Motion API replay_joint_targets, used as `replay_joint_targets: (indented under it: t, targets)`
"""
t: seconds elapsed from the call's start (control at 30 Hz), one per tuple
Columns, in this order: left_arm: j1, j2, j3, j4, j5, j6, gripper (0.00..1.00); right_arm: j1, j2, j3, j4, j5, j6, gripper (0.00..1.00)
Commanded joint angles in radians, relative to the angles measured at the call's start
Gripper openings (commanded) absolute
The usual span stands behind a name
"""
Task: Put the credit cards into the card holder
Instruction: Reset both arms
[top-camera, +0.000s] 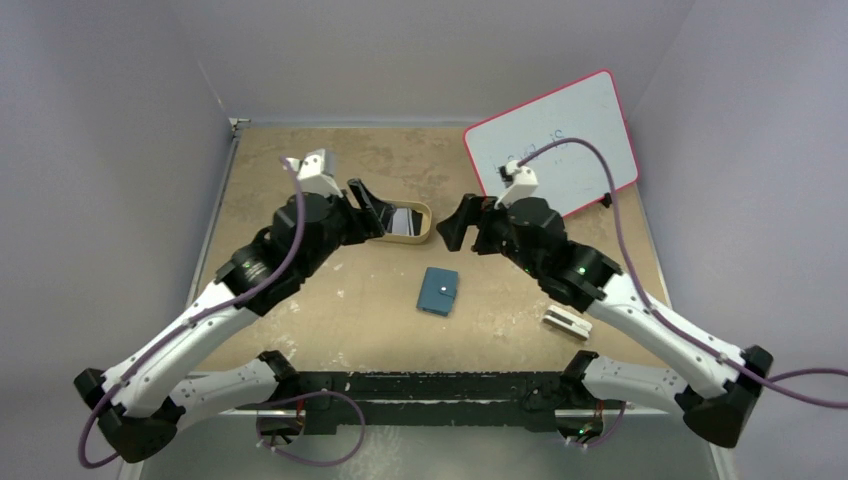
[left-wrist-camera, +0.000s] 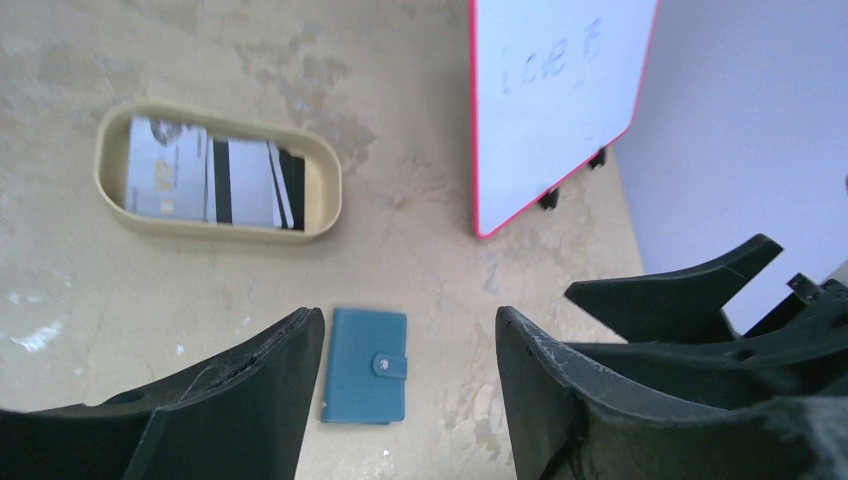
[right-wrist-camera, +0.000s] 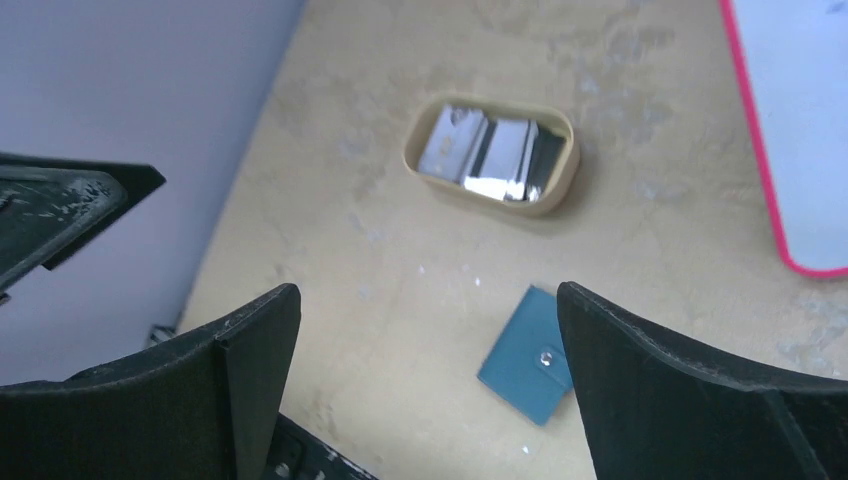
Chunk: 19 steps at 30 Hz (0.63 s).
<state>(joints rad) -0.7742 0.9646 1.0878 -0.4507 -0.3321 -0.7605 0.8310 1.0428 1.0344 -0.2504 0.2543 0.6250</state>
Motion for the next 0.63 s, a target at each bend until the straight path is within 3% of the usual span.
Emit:
replay_joint_targets:
  t: [0.0,0.1,0.33,0.6]
  targets:
    - [0.003,-0.026,0.130,-0.121,-0.040,0.078,0.66,-0.001,-0.115,0.074,-0.062,0.149,-0.001,0.99]
    - [0.004,-0.043,0.153,-0.126,-0.023,0.076,0.68,0.000,-0.177,0.077,-0.087,0.189,0.028,0.99]
    - [0.003,-0.133,0.046,-0.018,-0.032,0.044,0.71,0.000,-0.232,0.060,-0.098,0.167,0.050,0.99]
    - [0.004,-0.130,0.047,-0.058,-0.049,0.043,0.73,0.000,-0.239,0.024,-0.114,0.164,0.086,0.99]
